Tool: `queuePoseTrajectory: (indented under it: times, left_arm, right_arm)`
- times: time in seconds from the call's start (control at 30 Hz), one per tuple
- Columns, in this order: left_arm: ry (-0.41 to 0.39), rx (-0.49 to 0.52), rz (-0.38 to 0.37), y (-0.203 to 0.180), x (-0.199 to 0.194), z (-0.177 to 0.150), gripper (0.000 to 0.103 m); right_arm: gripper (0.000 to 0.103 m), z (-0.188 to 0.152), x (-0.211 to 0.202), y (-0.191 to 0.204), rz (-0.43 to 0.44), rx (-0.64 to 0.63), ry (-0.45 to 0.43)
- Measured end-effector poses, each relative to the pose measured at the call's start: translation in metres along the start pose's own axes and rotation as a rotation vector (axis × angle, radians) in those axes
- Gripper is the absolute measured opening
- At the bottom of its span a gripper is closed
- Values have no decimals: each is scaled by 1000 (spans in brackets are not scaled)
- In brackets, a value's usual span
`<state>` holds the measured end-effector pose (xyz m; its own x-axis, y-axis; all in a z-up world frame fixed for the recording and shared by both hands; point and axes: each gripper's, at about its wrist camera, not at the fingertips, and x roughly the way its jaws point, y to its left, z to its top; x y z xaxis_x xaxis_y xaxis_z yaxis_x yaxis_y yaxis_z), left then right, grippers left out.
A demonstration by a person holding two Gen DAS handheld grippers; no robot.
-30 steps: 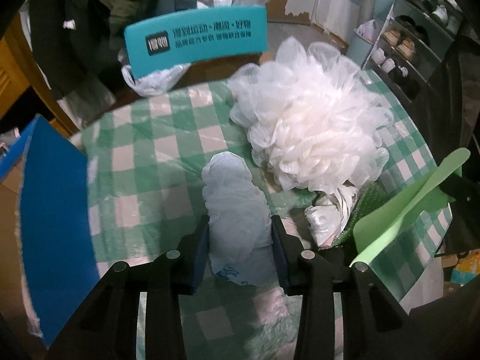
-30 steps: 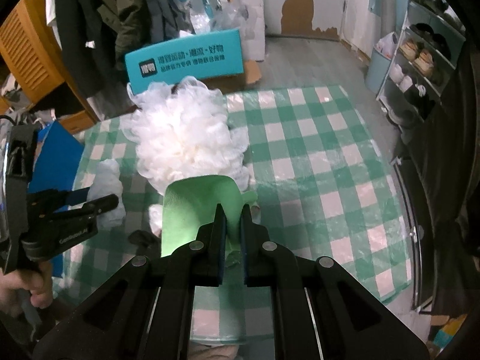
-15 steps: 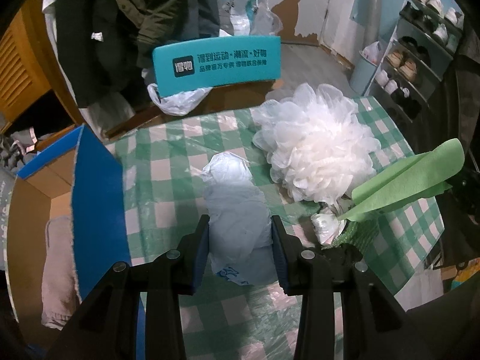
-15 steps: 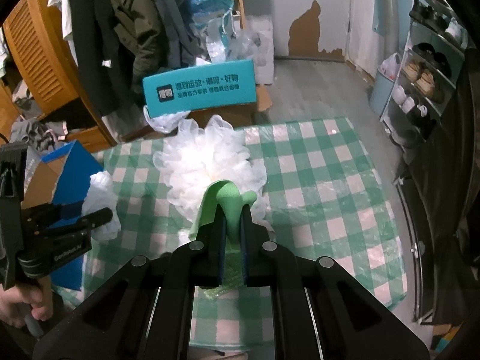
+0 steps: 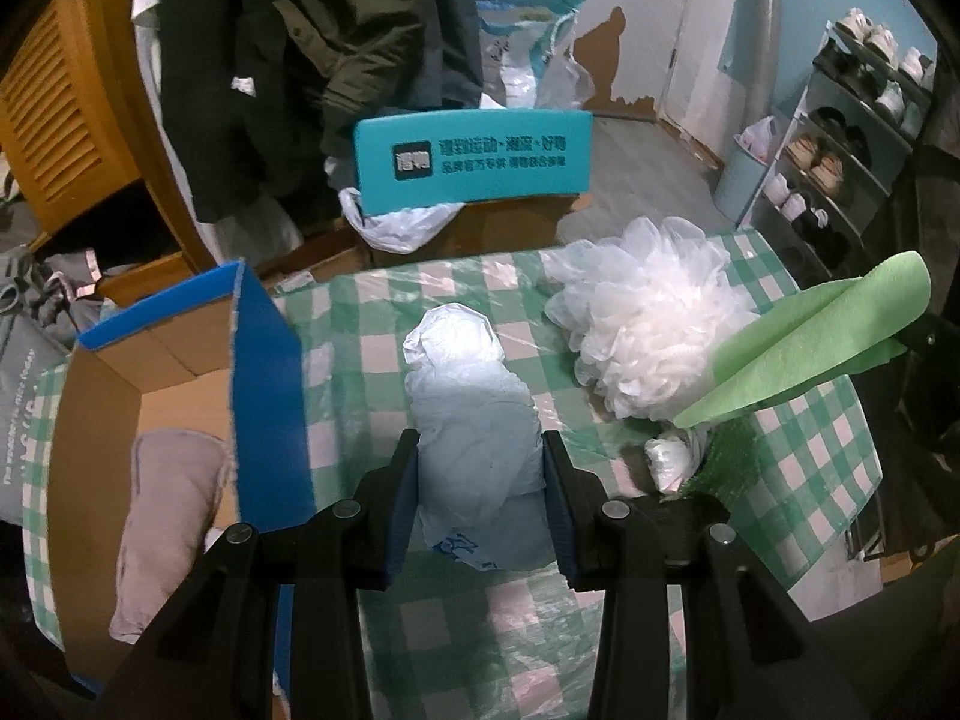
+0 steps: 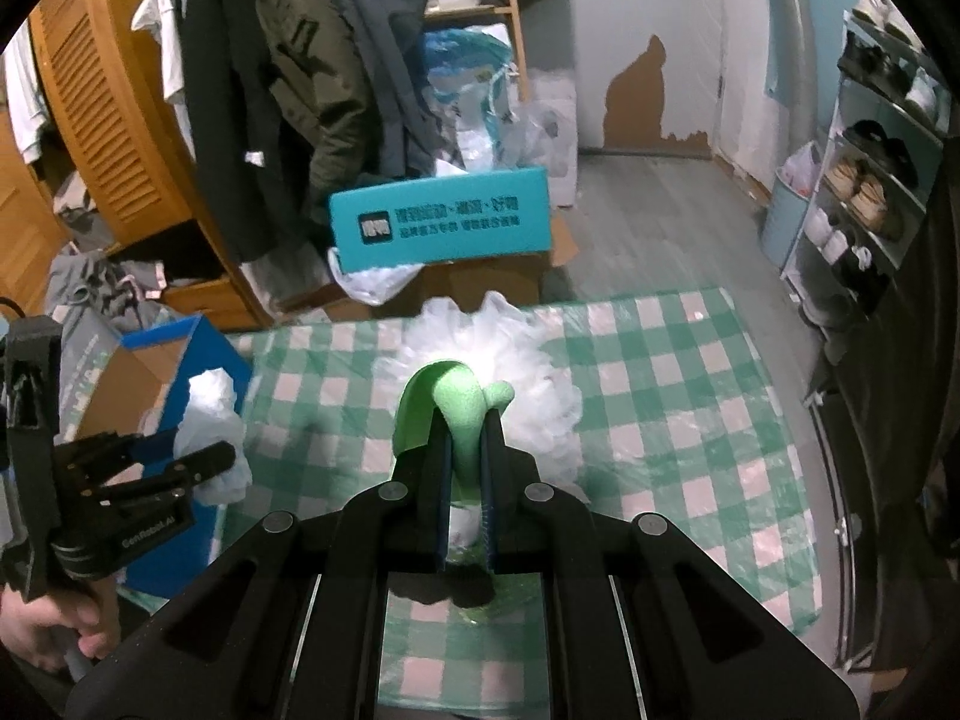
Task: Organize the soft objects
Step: 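Lift the green cloth with the right gripper while the left gripper carries the white wrapped item toward the box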
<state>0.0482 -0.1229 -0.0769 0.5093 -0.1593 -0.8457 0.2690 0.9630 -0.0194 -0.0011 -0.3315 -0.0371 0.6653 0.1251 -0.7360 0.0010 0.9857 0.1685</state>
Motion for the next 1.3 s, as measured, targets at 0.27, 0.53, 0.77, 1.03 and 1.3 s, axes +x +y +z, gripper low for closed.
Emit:
queuePoseTrajectory:
  times: [0.27,0.53,0.77,1.03,1.3]
  left_arm:
    - [-24,-20,25,18,-15,-1,39]
    - [-47,-49,45,39,-31,-2,39]
    - [-70,-84,63,64,-44,-3,39]
    - [-87,-136,93,99,-55,-8,39]
    - [-79,-203,115,139,-57,-17,39]
  right_arm:
    - [6,13,-7,27,40,-37,-26]
    - [6,24,-8,58,82,-79,-41]
    - [6,31,-6,89,118,-120,-45]
    - [6,40,-3,129,170,-165,-50]
    - [6,49,0,173,221,-208,-61]
